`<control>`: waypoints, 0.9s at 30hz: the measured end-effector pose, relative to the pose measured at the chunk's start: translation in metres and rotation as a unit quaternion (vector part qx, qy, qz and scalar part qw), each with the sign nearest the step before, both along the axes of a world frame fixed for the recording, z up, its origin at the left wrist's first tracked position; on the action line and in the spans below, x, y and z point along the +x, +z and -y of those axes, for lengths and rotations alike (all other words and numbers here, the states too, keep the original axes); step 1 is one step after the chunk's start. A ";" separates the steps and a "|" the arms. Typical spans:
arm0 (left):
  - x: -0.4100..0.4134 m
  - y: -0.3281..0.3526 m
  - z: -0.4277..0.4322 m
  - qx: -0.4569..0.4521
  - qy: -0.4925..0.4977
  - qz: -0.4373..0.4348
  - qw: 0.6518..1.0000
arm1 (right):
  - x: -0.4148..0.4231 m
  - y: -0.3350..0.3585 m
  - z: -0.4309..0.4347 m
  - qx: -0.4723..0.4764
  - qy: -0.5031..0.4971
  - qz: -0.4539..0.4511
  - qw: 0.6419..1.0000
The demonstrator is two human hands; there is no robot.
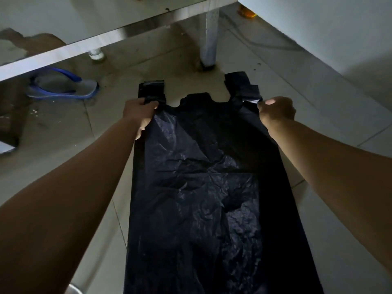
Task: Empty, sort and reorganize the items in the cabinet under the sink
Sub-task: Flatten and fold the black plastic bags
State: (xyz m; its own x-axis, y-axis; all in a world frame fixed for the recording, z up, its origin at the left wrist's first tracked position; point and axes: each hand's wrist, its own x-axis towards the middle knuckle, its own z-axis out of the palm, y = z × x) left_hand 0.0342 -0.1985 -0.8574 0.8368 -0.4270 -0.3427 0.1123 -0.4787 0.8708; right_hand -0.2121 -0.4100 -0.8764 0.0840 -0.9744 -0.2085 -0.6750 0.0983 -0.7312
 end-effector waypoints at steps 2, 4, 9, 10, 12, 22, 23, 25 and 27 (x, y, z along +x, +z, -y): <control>0.010 0.002 -0.002 -0.007 0.003 0.027 1.000 | 0.008 0.006 -0.001 -0.035 0.023 -0.006 0.999; 0.021 0.007 -0.002 -0.007 0.006 0.046 0.999 | 0.019 0.015 0.000 -0.053 0.036 0.002 0.998; 0.041 0.016 0.002 -0.026 0.018 0.035 0.999 | 0.042 0.022 0.003 -0.065 0.069 0.021 0.995; 0.043 0.015 0.001 -0.029 0.023 0.030 0.999 | 0.042 0.019 0.001 -0.054 0.074 0.024 0.996; 0.042 0.014 -0.002 -0.034 0.027 0.019 0.999 | 0.040 0.012 -0.002 -0.040 0.081 0.021 0.996; 0.039 0.009 -0.001 -0.006 -0.025 0.067 0.997 | 0.046 -0.001 0.023 -0.020 0.064 -0.045 0.997; 0.039 0.007 0.000 0.003 -0.043 0.070 0.997 | 0.049 -0.008 0.031 -0.018 0.055 -0.049 0.997; 0.043 0.003 0.004 0.018 -0.071 0.077 0.994 | 0.052 0.001 0.027 -0.009 0.048 -0.036 0.998; 0.043 0.003 0.006 0.030 -0.098 0.084 0.991 | 0.052 0.011 0.022 -0.004 0.047 0.001 0.999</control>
State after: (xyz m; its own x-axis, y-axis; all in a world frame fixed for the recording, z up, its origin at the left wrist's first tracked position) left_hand 0.0770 -0.2045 -0.8543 0.7877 -0.5695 -0.2349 -0.1324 -0.5289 0.8383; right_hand -0.1598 -0.4316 -0.8656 0.1759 -0.9636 -0.2013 -0.6791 0.0293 -0.7334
